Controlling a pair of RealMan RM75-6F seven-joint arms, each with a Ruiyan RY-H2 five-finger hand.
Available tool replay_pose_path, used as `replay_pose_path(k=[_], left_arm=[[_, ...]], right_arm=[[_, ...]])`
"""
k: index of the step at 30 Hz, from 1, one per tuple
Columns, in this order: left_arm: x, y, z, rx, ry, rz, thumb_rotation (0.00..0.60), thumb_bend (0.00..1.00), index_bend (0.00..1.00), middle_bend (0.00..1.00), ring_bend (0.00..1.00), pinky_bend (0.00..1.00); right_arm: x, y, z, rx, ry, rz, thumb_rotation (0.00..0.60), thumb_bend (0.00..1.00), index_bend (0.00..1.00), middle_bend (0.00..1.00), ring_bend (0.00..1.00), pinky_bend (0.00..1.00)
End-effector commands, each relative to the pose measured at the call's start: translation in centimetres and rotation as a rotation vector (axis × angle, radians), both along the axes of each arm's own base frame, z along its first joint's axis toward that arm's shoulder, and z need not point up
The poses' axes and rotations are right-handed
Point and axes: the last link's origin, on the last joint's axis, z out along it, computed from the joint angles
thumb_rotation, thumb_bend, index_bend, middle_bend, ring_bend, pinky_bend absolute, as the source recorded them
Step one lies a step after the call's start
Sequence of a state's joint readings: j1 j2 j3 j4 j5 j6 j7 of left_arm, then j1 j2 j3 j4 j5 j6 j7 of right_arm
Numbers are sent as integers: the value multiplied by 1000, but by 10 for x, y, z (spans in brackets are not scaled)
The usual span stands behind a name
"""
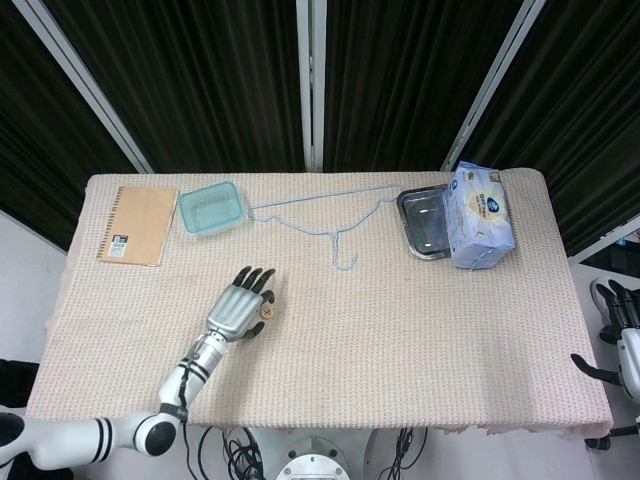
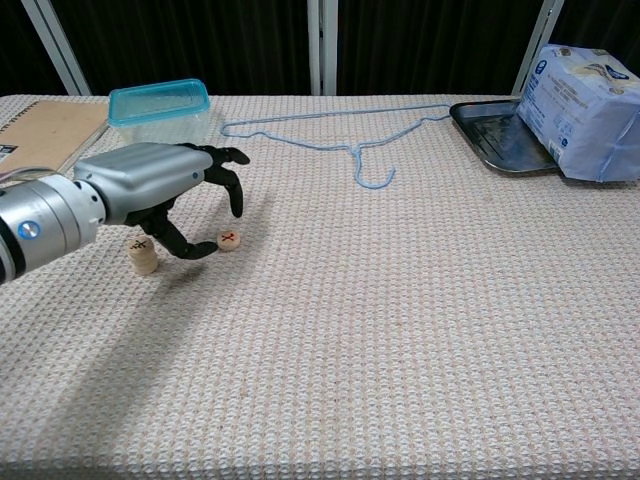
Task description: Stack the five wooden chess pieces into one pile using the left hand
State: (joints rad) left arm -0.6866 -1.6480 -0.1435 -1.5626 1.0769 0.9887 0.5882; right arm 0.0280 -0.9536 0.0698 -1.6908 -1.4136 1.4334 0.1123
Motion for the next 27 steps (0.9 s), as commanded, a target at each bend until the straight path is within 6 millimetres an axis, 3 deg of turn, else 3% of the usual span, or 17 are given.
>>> replay_pose_path(k=[1,27], left_arm=[[-1,3,-7,-13,13,8,600,305,350,6,0,0],[-4,7,-14,-23,0,27,600,305,413,6,0,0]], right_arm=[[0,0,1,-3,-1,-1,600,82,0,0,0,0],[-1,-1,1,-1,-5,-7,600,75,0,0,0,0]])
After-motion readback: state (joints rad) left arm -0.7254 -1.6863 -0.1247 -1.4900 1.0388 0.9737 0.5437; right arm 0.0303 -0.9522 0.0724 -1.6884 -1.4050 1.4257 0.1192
